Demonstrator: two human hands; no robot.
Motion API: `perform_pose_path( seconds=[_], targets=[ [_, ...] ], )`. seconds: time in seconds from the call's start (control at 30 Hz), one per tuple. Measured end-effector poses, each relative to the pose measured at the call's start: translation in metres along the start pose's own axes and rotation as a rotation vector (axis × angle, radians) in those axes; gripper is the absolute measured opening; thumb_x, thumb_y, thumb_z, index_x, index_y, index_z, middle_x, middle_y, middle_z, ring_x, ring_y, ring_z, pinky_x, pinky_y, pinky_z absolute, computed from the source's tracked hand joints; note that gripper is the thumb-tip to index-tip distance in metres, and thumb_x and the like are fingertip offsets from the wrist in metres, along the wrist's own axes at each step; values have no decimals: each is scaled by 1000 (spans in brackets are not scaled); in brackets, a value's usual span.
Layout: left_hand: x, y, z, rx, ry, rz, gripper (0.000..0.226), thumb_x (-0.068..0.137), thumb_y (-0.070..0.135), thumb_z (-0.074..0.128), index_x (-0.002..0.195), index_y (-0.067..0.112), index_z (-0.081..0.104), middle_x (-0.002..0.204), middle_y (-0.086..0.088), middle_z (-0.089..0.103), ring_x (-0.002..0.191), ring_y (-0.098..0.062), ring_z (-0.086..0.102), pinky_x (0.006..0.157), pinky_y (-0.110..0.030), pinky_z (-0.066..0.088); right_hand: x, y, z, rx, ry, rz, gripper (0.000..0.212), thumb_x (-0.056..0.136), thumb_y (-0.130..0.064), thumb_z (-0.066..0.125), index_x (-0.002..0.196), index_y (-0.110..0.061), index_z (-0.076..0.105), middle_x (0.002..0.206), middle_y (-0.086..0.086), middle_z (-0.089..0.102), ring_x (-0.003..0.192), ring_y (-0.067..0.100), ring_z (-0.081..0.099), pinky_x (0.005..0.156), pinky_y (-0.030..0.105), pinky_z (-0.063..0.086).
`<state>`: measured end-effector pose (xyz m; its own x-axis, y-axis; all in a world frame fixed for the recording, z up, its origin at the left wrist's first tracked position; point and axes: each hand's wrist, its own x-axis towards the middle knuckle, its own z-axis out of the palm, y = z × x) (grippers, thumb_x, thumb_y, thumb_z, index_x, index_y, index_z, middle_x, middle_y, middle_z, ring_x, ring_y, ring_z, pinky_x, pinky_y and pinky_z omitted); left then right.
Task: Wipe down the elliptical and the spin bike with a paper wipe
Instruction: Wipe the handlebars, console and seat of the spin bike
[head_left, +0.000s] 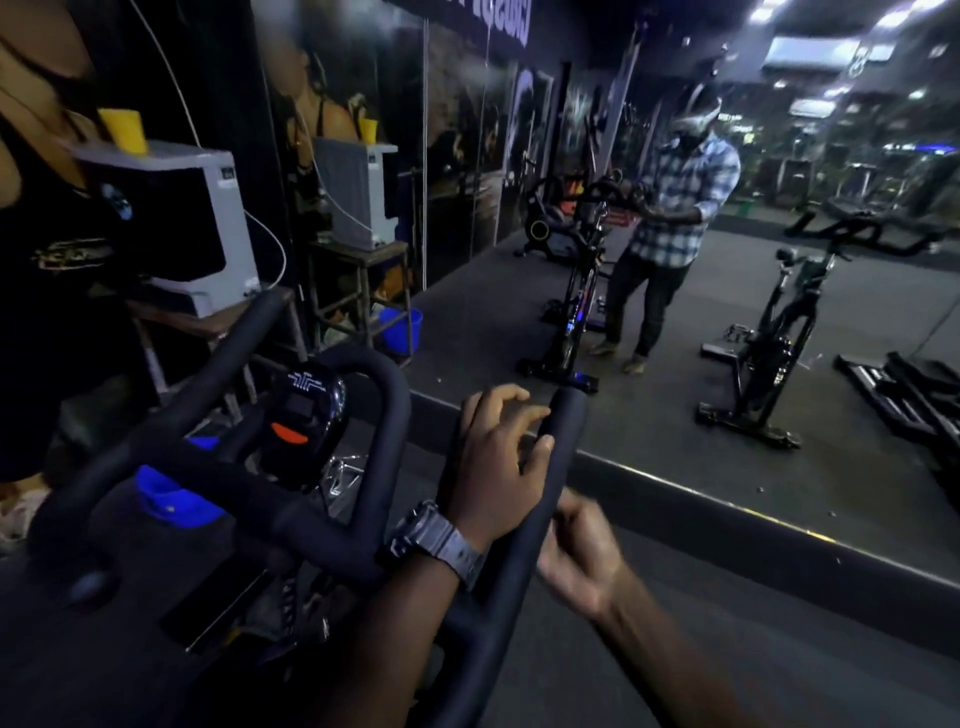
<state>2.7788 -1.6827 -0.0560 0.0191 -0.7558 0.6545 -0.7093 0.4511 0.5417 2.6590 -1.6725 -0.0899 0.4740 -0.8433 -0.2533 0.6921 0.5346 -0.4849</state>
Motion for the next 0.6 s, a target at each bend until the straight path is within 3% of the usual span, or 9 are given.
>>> perform_pose_path(
  seconds=[0.07, 0.13, 0.27, 0.4, 0.5, 0.6],
  targets=[
    [0, 0, 0, -2, -3, 8, 30, 84, 28, 55, 108, 15, 69, 118, 0, 57, 115, -19, 47, 101, -27, 38, -17, 24, -10, -28, -74, 51, 23, 81, 10, 54, 98, 6, 69, 97, 22, 69, 83, 27, 70, 77, 36, 59],
    [0, 0, 0, 2, -13, 15, 33, 85, 29, 53, 109, 14, 69, 116, 0, 60, 115, -19, 48, 101, -24, 36, -18, 22, -12, -121, -106, -9, 28, 77, 14, 53, 94, 2, 71, 91, 17, 69, 78, 23, 69, 72, 33, 59],
    [0, -1, 2, 3, -16, 18, 37, 87, 30, 51, 113, 12, 69, 117, -1, 63, 116, -19, 49, 102, -25, 36, 3, -35, 8, -243, -52, -320, 37, 80, 8, 48, 110, -5, 65, 97, 13, 69, 79, 17, 68, 69, 26, 58],
    [-2, -1, 3, -11, -24, 5, 41, 88, 31, 47, 118, 12, 67, 121, -1, 64, 116, -17, 48, 102, -22, 35, 2, -45, 3, -612, 121, -634, 31, 93, 1, 56, 122, -7, 62, 114, 7, 70, 99, 17, 67, 73, 21, 53],
    [-2, 0, 5, -41, -16, 1, 40, 87, 28, 47, 116, 10, 68, 118, -3, 66, 111, -16, 49, 100, -24, 36, -26, -13, -13, -819, 176, -780, 27, 85, -5, 68, 112, -7, 67, 108, 6, 72, 100, 16, 67, 81, 23, 53],
    [-2, 0, 5, -66, -28, -3, 38, 88, 25, 48, 117, 9, 67, 116, -3, 68, 109, -19, 52, 97, -21, 35, -50, 18, -28, -1095, 70, -919, 11, 83, -13, 74, 93, -10, 72, 96, 3, 72, 95, 16, 68, 81, 23, 51]
  ],
)
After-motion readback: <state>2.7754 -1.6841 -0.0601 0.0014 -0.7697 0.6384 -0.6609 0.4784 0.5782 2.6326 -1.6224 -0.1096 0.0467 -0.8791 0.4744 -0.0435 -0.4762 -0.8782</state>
